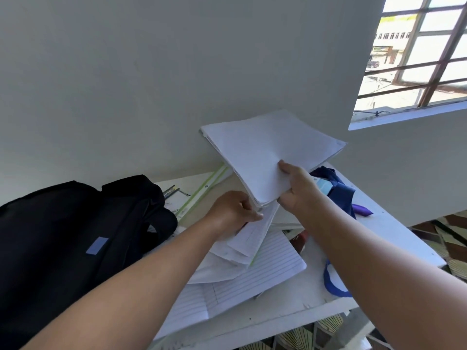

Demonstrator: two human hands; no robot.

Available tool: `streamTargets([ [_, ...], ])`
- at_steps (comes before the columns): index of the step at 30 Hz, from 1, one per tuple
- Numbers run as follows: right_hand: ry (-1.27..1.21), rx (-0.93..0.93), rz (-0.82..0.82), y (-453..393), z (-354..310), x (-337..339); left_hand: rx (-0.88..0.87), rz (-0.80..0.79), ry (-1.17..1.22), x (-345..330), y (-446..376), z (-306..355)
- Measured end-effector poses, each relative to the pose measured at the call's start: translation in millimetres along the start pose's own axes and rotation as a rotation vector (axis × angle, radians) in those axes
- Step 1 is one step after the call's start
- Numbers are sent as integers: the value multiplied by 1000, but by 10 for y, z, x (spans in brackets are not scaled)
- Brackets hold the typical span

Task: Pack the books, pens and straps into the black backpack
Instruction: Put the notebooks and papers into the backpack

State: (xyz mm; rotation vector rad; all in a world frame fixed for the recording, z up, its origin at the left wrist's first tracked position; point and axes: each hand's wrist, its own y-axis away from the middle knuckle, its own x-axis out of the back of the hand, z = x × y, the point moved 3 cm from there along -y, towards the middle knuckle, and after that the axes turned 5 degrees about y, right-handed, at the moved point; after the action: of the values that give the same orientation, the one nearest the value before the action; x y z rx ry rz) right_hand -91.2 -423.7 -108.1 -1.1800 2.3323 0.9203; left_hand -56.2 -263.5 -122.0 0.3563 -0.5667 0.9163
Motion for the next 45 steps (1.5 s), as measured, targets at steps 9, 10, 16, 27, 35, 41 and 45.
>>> streamTargets([
  [9, 95, -31, 82, -59, 210, 217, 299, 288, 934, 961, -24, -338],
  [10, 131, -31, 110, -58, 239, 252, 294, 319, 910, 1108, -15, -362],
  [16, 387, -80, 178, -39, 347, 357, 111, 389, 732, 1611, 0, -117],
  [27, 747, -45, 31, 6, 533, -124, -53, -39, 128, 726, -139, 276],
  [35, 944, 174, 285, -106, 404, 178, 136, 94, -348, 750, -313, -280],
  [41, 868, 28, 326, -154, 409, 231, 322, 52, -424, 767, -362, -545],
  [45, 944, -5, 279, -143, 405, 238, 291, 144, -520, 804, -412, -425],
])
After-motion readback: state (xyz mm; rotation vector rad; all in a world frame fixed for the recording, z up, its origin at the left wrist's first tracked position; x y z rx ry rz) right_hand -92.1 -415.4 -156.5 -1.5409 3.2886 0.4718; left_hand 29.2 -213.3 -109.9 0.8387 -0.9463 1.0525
